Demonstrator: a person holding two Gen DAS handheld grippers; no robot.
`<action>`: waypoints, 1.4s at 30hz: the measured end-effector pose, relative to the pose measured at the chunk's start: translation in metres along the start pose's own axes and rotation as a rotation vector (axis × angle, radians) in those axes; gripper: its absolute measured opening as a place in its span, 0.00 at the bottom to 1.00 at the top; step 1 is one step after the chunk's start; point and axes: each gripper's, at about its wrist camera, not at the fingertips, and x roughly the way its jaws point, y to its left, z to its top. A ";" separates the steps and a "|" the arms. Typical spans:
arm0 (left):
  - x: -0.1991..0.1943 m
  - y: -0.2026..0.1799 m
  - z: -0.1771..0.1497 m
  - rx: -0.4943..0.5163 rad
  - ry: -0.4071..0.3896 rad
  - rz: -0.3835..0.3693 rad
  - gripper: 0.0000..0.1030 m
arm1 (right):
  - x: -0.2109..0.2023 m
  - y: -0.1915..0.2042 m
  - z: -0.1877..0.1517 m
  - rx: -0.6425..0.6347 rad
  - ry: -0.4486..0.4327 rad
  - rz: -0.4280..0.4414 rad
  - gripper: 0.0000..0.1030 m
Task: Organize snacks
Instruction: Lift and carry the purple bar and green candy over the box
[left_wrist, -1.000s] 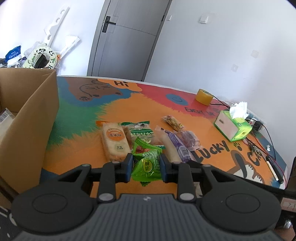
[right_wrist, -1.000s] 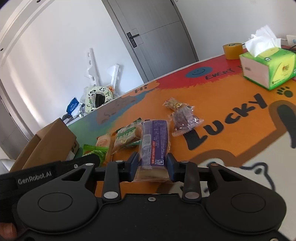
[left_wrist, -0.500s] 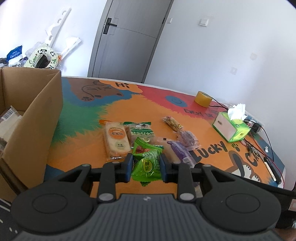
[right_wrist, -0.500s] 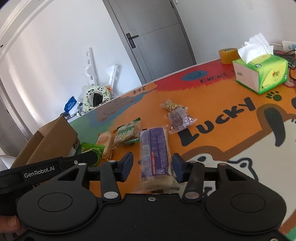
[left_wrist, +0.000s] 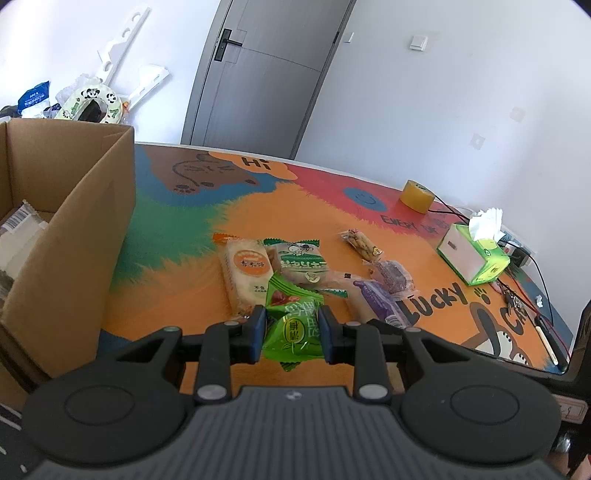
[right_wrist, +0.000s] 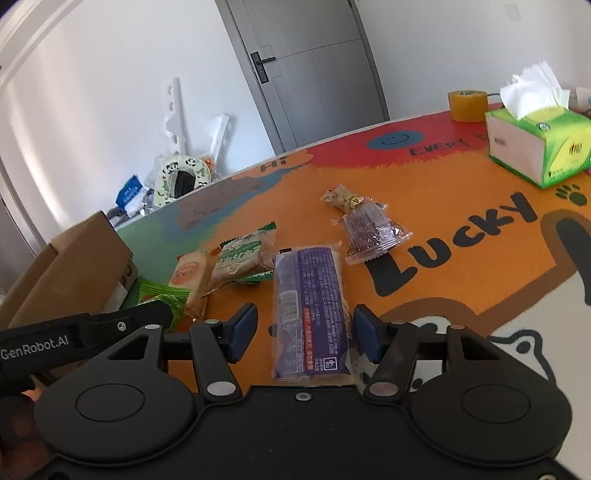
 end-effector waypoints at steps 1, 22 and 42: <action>0.000 0.000 0.000 -0.001 0.001 0.001 0.28 | 0.000 0.000 0.000 -0.002 0.001 -0.008 0.34; -0.062 -0.013 0.026 0.030 -0.146 -0.014 0.28 | -0.066 0.027 0.025 -0.010 -0.171 0.097 0.30; -0.115 0.025 0.054 -0.023 -0.274 0.031 0.28 | -0.076 0.081 0.047 -0.077 -0.211 0.180 0.30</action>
